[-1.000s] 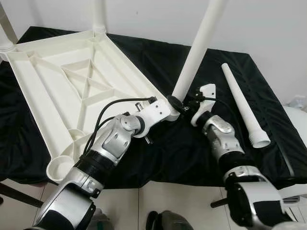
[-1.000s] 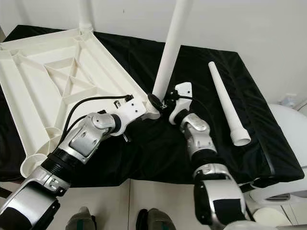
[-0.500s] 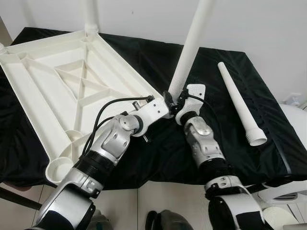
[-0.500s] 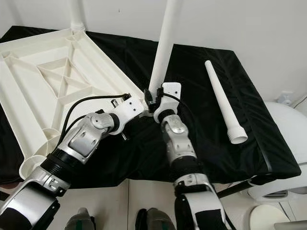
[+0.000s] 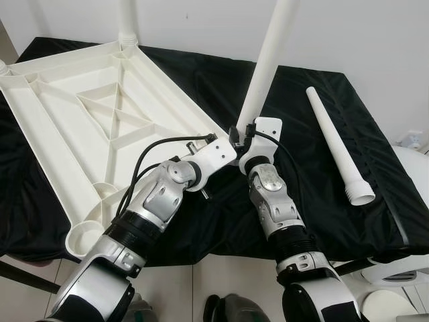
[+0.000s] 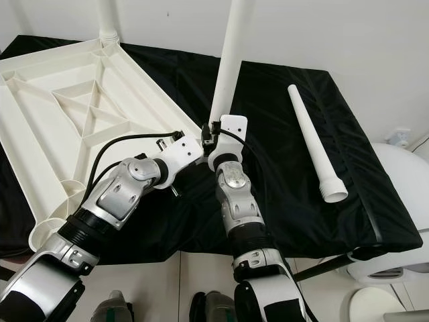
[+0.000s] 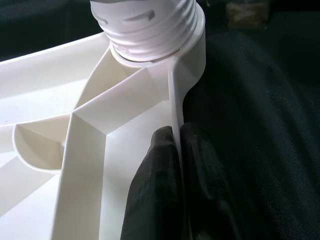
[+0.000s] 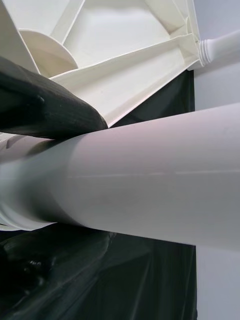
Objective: Building children table
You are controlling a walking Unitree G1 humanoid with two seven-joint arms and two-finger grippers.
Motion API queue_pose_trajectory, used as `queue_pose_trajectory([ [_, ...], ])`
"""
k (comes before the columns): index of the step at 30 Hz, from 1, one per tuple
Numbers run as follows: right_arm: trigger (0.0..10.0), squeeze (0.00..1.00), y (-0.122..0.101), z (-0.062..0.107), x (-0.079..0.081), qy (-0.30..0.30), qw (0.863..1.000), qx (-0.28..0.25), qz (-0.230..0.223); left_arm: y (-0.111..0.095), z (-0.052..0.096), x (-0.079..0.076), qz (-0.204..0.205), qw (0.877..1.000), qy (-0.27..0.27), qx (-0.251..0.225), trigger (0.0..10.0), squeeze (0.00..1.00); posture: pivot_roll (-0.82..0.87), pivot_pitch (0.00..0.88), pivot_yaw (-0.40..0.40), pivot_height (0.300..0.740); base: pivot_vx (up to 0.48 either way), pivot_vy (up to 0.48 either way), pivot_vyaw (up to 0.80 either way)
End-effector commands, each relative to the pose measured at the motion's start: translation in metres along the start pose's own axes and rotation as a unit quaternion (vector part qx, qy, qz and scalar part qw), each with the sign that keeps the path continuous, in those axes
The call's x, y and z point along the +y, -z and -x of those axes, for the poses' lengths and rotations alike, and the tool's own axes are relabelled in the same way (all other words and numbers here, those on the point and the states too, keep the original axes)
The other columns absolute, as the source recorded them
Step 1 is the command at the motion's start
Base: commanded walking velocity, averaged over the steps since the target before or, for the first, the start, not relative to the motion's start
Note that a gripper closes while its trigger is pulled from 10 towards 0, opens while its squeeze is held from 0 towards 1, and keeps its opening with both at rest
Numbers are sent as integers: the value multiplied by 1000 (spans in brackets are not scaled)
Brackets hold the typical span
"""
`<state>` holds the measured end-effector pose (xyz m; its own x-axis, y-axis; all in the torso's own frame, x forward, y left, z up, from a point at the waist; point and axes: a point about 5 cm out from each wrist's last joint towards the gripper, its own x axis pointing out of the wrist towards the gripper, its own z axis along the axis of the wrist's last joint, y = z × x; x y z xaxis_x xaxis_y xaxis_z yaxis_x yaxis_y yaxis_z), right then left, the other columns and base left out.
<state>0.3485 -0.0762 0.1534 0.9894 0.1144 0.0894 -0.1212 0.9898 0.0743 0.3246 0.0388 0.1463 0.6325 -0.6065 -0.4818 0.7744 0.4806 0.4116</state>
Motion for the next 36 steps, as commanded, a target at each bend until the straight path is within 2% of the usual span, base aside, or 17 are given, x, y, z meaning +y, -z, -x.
queue_pose_trajectory([
  [1, 10000, 63, 2, 3, 7, 2, 1000, 7, -10, -6, -6, -19, -12, 999, 40, -7, 10000, 0, 82, 5, -130, 740, 0, 0, 0],
  [3, 10000, 63, 2, 3, 7, 2, 1000, 7, -10, -6, -6, -19, -12, 999, 40, -7, 10000, 0, 82, 5, -130, 740, 0, 0, 0],
  [4, 10000, 1000, 1, 4, 7, -8, 1000, 5, -15, -6, -6, -19, -12, 999, 39, -7, 10000, 0, 82, 5, -130, 740, 0, 0, 0],
  [9, 10000, 1000, -2, 5, 3, -21, 1000, -1, -17, -6, -6, -18, -11, 999, 38, -8, 10000, 0, 77, 6, -130, 740, 0, 0, 0],
  [12, 10000, 1000, -4, 5, -10, -26, 1000, -6, -7, -7, -6, -18, -12, 999, 38, -9, 10000, 0, 75, 6, -130, 740, 0, 0, 0],
  [13, 10000, 1000, -5, 5, -13, -39, 999, -6, -17, -7, -6, -18, -11, 999, 37, -10, 10000, 0, 72, 9, -130, 740, 0, 0, 0],
  [17, 10000, 1000, -6, 5, -16, -50, 998, -6, -23, -7, -6, -17, -11, 999, 37, -10, 10000, 0, 73, 11, -130, 740, 0, 0, 0],
  [21, 10000, 1000, -11, 5, -33, -87, 996, -16, -14, -7, -6, -15, -11, 999, 33, -9, 10000, 0, 67, 20, -127, 740, 0, 0, 0],
  [22, 10000, 122, -10, 5, -41, -102, 995, -12, -6, -7, -6, -14, -11, 999, 32, -8, 10000, 0, 67, 22, -125, 740, 0, 0, 0],
  [23, 10000, 0, -9, 4, -47, -115, 993, -9, -4, -7, -6, -13, -10, 999, 31, -8, 10000, 0, 67, 22, -124, 740, 0, 0, 0],
  [27, 10000, 0, -6, 4, -55, -152, 988, -2, 8, -6, -5, -13, -11, 999, 31, -7, 10000, 0, 67, 23, -121, 740, 0, 0, 0],
  [29, 10000, 0, -6, 4, -55, -152, 988, -2, 8, -6, -5, -13, -11, 999, 31, -7, 10000, 0, 67, 23, -121, 740, 0, 0, 0],
  [30, 10000, 0, -5, 5, -58, -188, 982, 1, 31, -6, -5, -12, -12, 999, 30, -7, 10000, 0, 65, 22, -118, 740, 0, 0, 0],
  [32, 10000, 0, -5, 5, -58, -188, 982, 1, 31, -6, -5, -12, -12, 999, 30, -7, 10000, 0, 65, 22, -118, 740, 0, 0, 0],
  [34, 10000, 0, -3, 3, -67, -241, 969, 16, 44, -7, -6, -11, -13, 999, 30, -8, 10000, 0, 58, 22, -119, 740, 0, 0, 0],
  [35, 10000, 0, -3, 3, -67, -241, 969, 16, 44, -7, -6, -11, -13, 999, 30, -8, 10000, 0, 58, 22, -119, 740, 0, 0, 0],
  [36, 10000, 0, -3, 3, -71, -267, 962, 21, 44, -8, -6, -11, -13, 999, 30, -10, 10000, 0, 55, 24, -120, 740, 0, 0, 0],
])
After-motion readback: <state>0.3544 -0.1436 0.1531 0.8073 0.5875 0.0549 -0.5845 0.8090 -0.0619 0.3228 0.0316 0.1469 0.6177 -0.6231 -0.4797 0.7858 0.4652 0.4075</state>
